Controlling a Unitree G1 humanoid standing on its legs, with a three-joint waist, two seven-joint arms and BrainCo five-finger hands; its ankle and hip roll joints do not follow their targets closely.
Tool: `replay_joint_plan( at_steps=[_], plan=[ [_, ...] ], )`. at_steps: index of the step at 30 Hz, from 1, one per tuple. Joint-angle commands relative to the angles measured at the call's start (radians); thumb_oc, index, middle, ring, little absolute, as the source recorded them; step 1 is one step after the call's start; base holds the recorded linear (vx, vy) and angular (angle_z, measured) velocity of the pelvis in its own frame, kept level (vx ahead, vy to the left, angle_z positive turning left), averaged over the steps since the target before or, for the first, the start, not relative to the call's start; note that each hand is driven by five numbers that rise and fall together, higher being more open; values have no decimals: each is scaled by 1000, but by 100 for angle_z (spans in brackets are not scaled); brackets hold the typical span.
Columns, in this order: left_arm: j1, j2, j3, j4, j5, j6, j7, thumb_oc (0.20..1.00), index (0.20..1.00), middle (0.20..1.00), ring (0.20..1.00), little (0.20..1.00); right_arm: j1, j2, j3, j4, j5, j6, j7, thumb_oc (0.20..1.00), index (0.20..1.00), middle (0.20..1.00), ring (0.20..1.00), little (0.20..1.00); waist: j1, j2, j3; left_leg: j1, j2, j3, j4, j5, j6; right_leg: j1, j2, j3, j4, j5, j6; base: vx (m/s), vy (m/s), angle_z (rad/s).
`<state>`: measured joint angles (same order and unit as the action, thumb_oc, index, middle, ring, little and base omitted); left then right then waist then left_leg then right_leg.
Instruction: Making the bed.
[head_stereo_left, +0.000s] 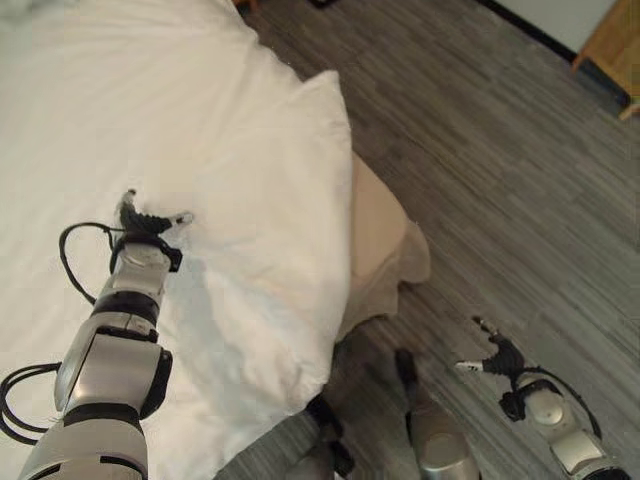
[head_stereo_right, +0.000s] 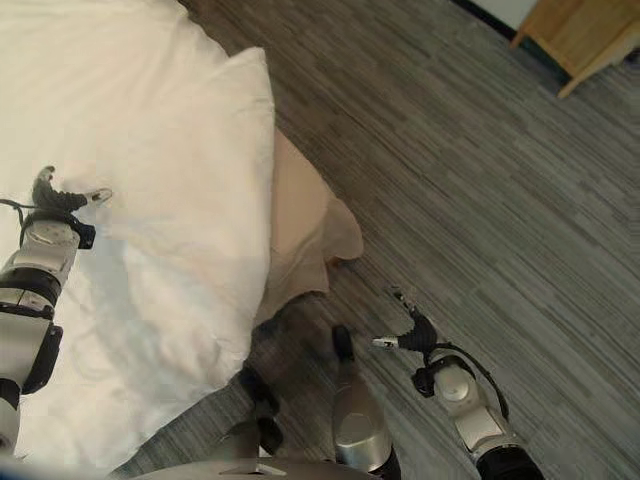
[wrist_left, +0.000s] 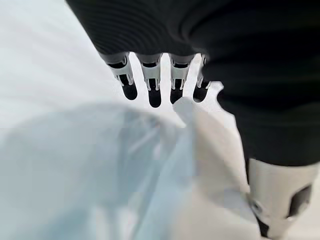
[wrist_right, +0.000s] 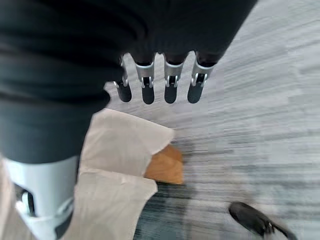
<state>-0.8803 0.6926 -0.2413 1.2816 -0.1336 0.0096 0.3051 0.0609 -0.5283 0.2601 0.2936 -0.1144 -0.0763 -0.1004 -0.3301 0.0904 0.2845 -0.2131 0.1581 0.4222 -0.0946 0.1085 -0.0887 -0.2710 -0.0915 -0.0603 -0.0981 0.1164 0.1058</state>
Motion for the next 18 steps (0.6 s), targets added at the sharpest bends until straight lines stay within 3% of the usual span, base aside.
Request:
replay_joint_plan(
  at_steps=[1,7,8,9,10,11,12,13,18],
  plan=[
    [-33,-44,28,46,53,1,-6,1000,1000,1000,1000,1000,-20,16,2,-29,37,-65,-17,1000,1000,1000,1000,1000,2,-23,-34,144,89,-37,7,-60,-92,-24,-35,-18,19,-7,100,-2,-18,-25],
    [-43,-93,2,-13,-9,-37,-2,1000,1000,1000,1000,1000,-9,22,-14,-24,69,-81,-27,1000,1000,1000,1000,1000,-19,2,-40,119,88,-20,7,-63,-97,-59,-24,0,17,-2,98,6,-7,-7],
    [-42,-108,-5,-24,-10,-39,-4,912,912,912,912,912,-9,20,-13,-14,65,-79,-29,1000,1000,1000,1000,1000,-20,5,-40,124,88,-17,7,-64,-96,-55,-25,2,17,-3,97,48,-1,-16],
    [-45,-125,-20,-32,-4,-39,-5,501,501,501,501,501,-9,17,-10,-11,60,-78,-27,1000,1000,1000,1000,1000,-22,8,-40,129,88,-15,7,-65,-96,-51,-26,3,17,-4,96,44,25,-12],
    [-53,-144,-32,-41,0,-39,-6,438,438,438,438,438,-9,12,-10,-7,58,-78,-27,1000,1000,1000,1000,1000,-24,12,-38,136,88,-14,7,-66,-95,-46,-27,4,17,-6,95,34,14,-2],
    [-56,-153,-35,-45,-1,-38,-6,438,438,438,438,438,-10,12,-11,-4,58,-78,-26,1000,1000,1000,1000,1000,-24,14,-37,140,87,-14,7,-66,-94,-43,-27,4,17,-7,95,0,0,0],
    [-56,-154,-35,-45,-1,-38,-6,357,357,357,357,357,-10,11,-11,-3,58,-78,-26,1000,1000,1000,1000,1000,-24,14,-36,142,87,-14,7,-67,-94,-42,-27,5,17,-7,95,0,0,0],
    [-67,-186,-51,-65,-8,-40,-6,200,200,200,200,200,-9,7,-14,3,60,-77,-27,1000,1000,1000,1000,1000,-27,20,-35,156,83,-17,7,-70,-92,-26,-31,3,17,-11,93,0,0,0],
    [-92,-242,-88,-169,-14,-54,16,200,200,200,200,200,-10,4,-13,39,45,-71,-33,1000,1000,1000,1000,1000,-22,32,-40,189,77,-29,7,-80,-87,21,-42,-10,14,-24,90,17,2,8]
  ],
)
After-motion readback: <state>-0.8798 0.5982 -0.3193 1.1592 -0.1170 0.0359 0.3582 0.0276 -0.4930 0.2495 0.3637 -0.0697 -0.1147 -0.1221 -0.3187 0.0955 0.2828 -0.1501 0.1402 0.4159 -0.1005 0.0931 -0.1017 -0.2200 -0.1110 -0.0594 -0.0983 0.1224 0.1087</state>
